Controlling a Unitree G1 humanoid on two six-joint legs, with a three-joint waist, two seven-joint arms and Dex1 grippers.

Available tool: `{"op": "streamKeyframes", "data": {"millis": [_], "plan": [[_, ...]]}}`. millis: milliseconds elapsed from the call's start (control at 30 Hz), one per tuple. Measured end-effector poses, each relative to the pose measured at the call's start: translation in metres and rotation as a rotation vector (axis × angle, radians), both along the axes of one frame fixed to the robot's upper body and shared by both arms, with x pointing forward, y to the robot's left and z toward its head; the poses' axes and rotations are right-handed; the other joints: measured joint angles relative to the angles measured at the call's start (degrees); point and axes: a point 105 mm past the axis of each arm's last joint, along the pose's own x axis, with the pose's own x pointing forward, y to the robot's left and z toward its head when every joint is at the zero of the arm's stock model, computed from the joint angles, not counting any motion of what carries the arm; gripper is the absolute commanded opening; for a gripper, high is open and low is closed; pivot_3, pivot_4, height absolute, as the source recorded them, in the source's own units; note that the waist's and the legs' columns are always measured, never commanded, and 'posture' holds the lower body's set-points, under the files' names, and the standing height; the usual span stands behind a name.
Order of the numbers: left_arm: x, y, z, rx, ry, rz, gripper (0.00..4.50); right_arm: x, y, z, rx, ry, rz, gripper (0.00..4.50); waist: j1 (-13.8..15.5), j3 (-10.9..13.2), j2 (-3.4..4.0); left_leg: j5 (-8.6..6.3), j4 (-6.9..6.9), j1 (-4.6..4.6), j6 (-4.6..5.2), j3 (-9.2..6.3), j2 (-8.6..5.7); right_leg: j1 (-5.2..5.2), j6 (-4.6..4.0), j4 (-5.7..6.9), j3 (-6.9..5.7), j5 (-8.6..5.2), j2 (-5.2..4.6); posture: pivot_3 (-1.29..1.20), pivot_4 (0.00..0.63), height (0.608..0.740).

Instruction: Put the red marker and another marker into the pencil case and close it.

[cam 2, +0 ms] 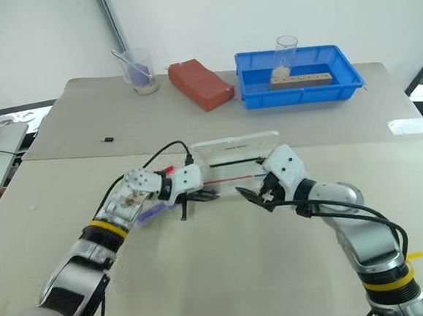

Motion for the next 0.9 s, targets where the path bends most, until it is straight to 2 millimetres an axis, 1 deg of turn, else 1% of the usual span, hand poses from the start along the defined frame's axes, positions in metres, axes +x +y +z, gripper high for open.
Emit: {"op": "streamKeyframes", "data": {"millis": [133, 267, 367, 533, 700, 767, 800, 900], "plan": [[-0.025, 0.005, 0.003, 0.026, 0.052, -0.001, 0.03, -0.01, 0.001, -0.001, -0.015, 0.049, 0.089, 4.5, 0.2, 0.0, 0.01, 0.02, 0.07, 0.0, 0.03, -0.09, 0.0, 0.06, 0.0, 0.02, -0.07, 0.0, 0.01, 0.0, 0.15, 0.74], [-0.042, 0.009, 0.0, 0.058, 0.068, -0.023, 0.03, -0.021, 0.002, -0.008, -0.017, 0.115, 0.153, 4.5, 0.3, 0.0, 0.01, 0.02, 0.09, 0.01, 0.03, -0.15, -0.01, 0.1, -0.02, 0.0, -0.08, 0.0, 0.0, 0.0, 0.15, 0.74], [-0.045, 0.01, -0.004, 0.073, 0.058, -0.015, 0.03, -0.025, 0.002, -0.008, -0.017, 0.139, 0.178, 4.5, 0.2, 0.0, -0.01, 0.02, 0.09, 0.0, 0.04, -0.2, -0.02, 0.09, -0.04, 0.0, -0.08, 0.01, 0.0, 0.0, 0.15, 0.74], [-0.044, 0.009, -0.004, 0.084, 0.016, -0.019, 0.03, -0.033, 0.004, -0.011, -0.004, 0.193, 0.209, 4.5, 0.2, 0.0, -0.01, 0.02, 0.09, -0.02, 0.04, -0.23, -0.03, 0.08, -0.05, -0.01, -0.09, 0.01, 0.0, 0.0, 0.15, 0.74], [-0.044, 0.009, -0.004, 0.094, -0.016, -0.037, 0.03, -0.033, 0.004, -0.011, -0.005, 0.192, 0.206, 4.5, 0.2, 0.0, 0.0, 0.03, 0.09, -0.02, 0.05, -0.25, -0.03, 0.08, -0.05, 0.0, -0.09, 0.01, 0.0, 0.0, 0.15, 0.74], [-0.045, 0.01, -0.004, 0.097, -0.018, -0.043, 0.69, -0.032, 0.003, -0.011, -0.006, 0.19, 0.201, 4.5, 0.2, 0.0, 0.0, 0.03, 0.09, -0.02, 0.05, -0.25, -0.04, 0.08, -0.05, 0.0, -0.09, 0.01, 0.0, 0.0, 0.15, 0.74], [-0.045, 0.011, -0.005, 0.101, -0.016, -0.046, 0.96, -0.032, 0.003, -0.011, -0.006, 0.189, 0.199, 4.5, 0.2, 0.0, 0.0, 0.03, 0.09, -0.02, 0.05, -0.25, -0.04, 0.08, -0.05, 0.0, -0.09, 0.01, 0.0, 0.0, 0.15, 0.74], [-0.045, 0.015, -0.005, 0.113, -0.011, -0.05, 2.4, -0.031, 0.002, -0.012, -0.011, 0.186, 0.192, 4.5, 0.2, 0.0, 0.01, 0.03, 0.09, -0.02, 0.05, -0.26, -0.04, 0.08, -0.05, 0.0, -0.09, 0.01, 0.0, 0.0, 0.15, 0.74]]}}
